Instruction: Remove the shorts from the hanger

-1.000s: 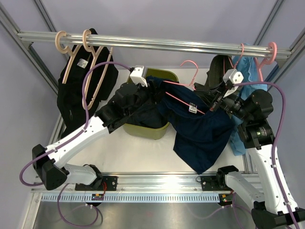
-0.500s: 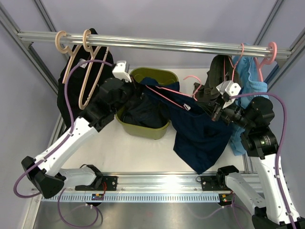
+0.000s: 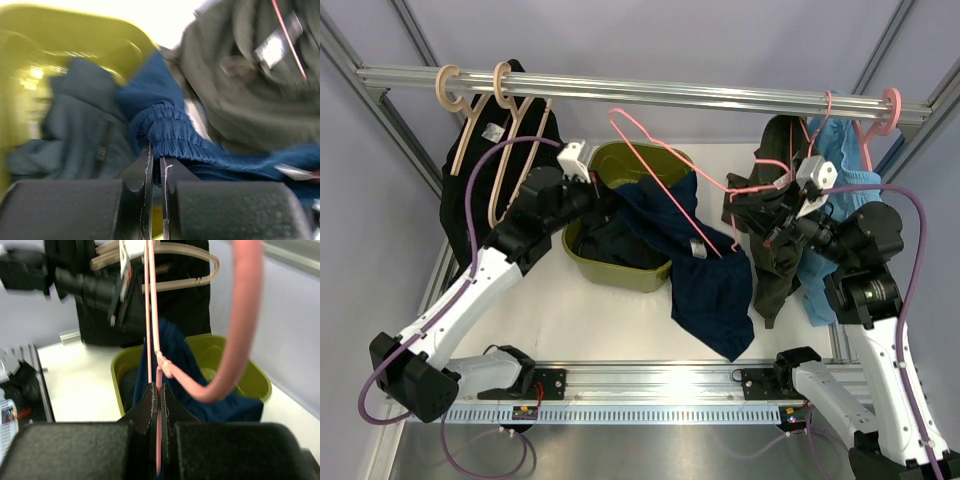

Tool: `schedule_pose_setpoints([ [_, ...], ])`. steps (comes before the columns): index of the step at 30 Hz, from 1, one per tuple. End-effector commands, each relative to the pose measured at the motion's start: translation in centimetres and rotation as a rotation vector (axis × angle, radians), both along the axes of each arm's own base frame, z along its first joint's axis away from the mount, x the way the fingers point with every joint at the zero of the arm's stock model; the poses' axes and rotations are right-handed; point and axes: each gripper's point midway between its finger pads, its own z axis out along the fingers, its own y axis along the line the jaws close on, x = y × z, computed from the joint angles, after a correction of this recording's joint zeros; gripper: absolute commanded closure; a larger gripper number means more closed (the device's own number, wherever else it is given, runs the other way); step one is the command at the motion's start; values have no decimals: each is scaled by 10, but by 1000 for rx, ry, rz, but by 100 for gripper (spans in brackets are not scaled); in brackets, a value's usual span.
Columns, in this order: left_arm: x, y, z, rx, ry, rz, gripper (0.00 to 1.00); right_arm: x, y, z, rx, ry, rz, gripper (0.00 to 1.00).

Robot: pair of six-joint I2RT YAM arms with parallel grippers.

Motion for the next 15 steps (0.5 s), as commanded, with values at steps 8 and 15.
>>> schedule_pose_setpoints([
  [8,-76,-94,28,-157,-141,-480,96,47,21,91,203,-136,81,100],
  [15,-81,-132,37,-221,-159,-546,94,44,11,62,91,-93,-3,100],
])
